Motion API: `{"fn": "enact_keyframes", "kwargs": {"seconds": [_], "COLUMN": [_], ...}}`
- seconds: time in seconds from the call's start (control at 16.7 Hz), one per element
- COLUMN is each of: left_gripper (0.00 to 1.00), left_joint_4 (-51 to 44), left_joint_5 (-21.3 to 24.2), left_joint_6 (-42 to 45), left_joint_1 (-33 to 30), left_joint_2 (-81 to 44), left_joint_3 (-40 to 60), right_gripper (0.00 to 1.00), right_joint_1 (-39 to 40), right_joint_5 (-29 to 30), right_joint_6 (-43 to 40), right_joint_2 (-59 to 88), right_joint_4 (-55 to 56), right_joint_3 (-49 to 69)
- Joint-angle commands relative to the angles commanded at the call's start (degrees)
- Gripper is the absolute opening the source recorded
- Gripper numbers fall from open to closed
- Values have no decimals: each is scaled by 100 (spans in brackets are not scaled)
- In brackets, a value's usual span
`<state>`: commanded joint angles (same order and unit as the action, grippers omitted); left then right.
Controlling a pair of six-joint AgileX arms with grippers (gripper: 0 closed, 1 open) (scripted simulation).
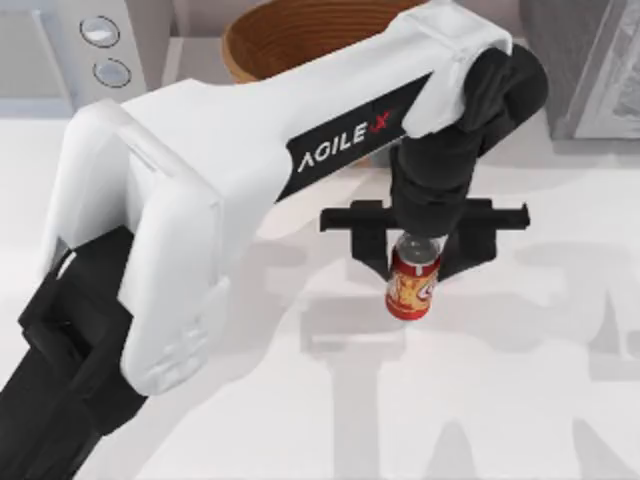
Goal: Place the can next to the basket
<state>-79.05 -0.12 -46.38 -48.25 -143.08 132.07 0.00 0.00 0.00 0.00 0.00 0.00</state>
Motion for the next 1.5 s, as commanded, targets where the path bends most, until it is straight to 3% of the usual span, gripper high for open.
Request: {"fn": "enact_keyframes", "kwargs": {"seconds": [0.6, 1.2, 1.5], "left_gripper": [98, 100, 100], "left_joint_4": [0, -19, -721], "left_joint_5": [0, 1, 7], "left_joint_6": [0, 3, -17], "left_joint_1": [0, 9, 8], "left_joint_2": [0, -10, -202], "left_joint_3": [0, 20, 925], "right_gripper": [100, 100, 100], "right_joint_1": [0, 0, 0], "right_joint_5": [0, 0, 0], "right_joint_6": [0, 0, 0], "right_joint_2": [0, 0, 0], "right_joint_4": [0, 0, 0], "right_joint_3": [0, 0, 0]}}
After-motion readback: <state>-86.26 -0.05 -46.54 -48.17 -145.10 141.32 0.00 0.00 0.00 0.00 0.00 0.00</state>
